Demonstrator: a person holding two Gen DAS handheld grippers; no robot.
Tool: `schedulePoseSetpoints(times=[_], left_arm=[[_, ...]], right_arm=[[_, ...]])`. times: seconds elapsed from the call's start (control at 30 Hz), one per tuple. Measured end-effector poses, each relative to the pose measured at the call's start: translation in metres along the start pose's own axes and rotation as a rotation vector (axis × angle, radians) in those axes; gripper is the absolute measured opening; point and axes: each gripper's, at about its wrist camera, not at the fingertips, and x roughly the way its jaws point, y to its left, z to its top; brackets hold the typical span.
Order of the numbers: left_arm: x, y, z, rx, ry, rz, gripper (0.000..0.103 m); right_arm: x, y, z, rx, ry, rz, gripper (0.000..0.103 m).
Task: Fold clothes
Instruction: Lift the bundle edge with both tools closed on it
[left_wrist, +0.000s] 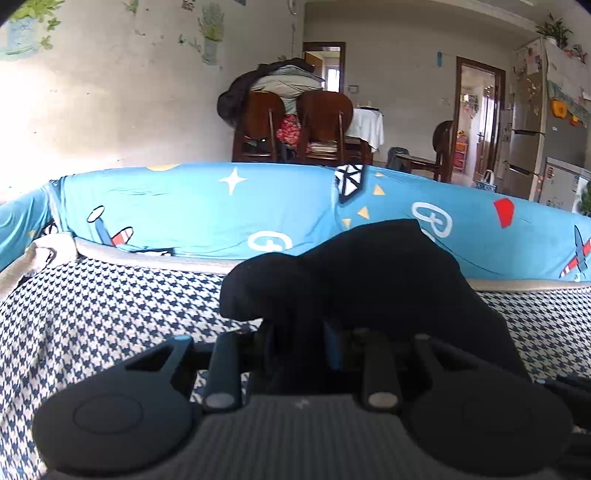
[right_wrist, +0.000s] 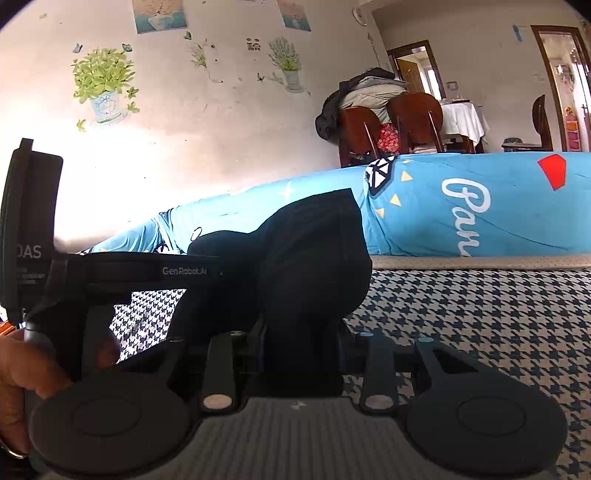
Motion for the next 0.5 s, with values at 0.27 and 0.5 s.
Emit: schedulePoseSetpoints(times=[0.27,0.5], left_arm=[[-0.002,0.024,0.001,-0.026,-0.002,0.046,0.025],[-0.008,0.042,0.001,-0.057,-0.005,0.092,0.025]], right_arm=[[0.015,0.017,-0.003,-0.018,0.009,0.03,0.034],[0.031,0.032,-0.006,-0.031,0.019,0.057,0.034]])
